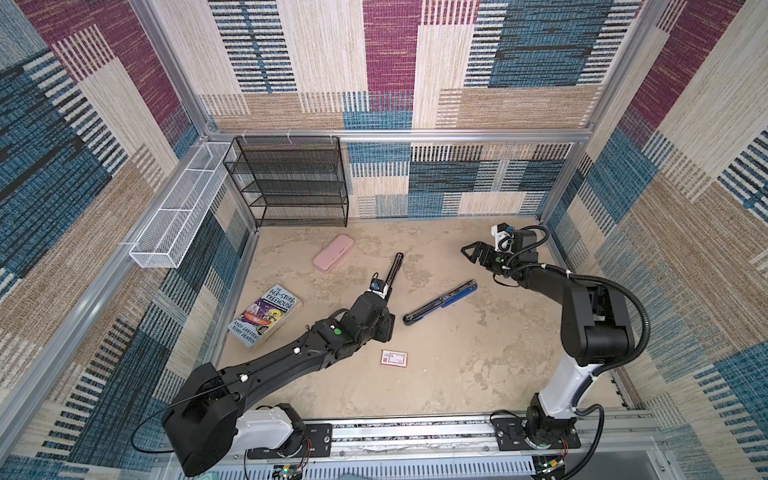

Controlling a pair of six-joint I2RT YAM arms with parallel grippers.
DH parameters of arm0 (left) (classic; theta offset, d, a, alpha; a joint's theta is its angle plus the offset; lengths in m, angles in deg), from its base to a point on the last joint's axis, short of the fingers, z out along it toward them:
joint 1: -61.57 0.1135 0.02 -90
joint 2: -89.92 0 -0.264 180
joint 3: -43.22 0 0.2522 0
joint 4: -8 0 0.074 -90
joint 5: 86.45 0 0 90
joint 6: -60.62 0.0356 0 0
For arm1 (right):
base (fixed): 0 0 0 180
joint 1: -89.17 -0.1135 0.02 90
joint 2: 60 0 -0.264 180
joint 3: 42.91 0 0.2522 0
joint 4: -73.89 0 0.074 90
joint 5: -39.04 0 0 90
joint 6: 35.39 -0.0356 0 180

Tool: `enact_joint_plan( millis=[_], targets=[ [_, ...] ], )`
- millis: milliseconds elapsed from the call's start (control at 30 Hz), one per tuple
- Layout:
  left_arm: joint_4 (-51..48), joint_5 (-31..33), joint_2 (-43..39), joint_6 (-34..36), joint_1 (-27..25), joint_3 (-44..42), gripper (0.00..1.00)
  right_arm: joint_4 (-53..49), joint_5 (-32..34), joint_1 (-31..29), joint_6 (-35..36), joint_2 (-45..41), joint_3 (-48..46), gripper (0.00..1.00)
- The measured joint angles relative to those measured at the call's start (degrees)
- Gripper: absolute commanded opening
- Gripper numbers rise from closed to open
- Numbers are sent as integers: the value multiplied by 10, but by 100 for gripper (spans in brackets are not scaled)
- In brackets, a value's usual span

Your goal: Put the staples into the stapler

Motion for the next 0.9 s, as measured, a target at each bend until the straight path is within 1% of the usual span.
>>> enact_joint_plan(
  millis=[67, 100, 167, 300, 433, 600, 900],
  targets=[
    [-5, -3, 3, -10, 1, -10, 65, 2, -3, -26, 12, 68, 63, 89],
    [-7, -9, 7, -16, 4, -12, 65, -24, -8, -38, 22, 83, 66, 89],
    [-11, -13, 11, -23, 8, -14, 65, -73, -18, -47, 33, 85, 63, 89],
    [-9, -27, 20, -34, 21, -13, 65, -81, -21, -48, 47, 84, 61, 85],
    [-7, -30, 22, -38, 27, -10, 65, -94, -23, -53, 56, 83, 59, 83],
    [-7, -43, 23, -45, 37, -10, 65, -95, -24, -56, 60, 57, 16, 79],
    [-5, -60, 48, -48, 58, -10, 64, -92, -26, -75, 59, -49, -127, 77]
  ],
)
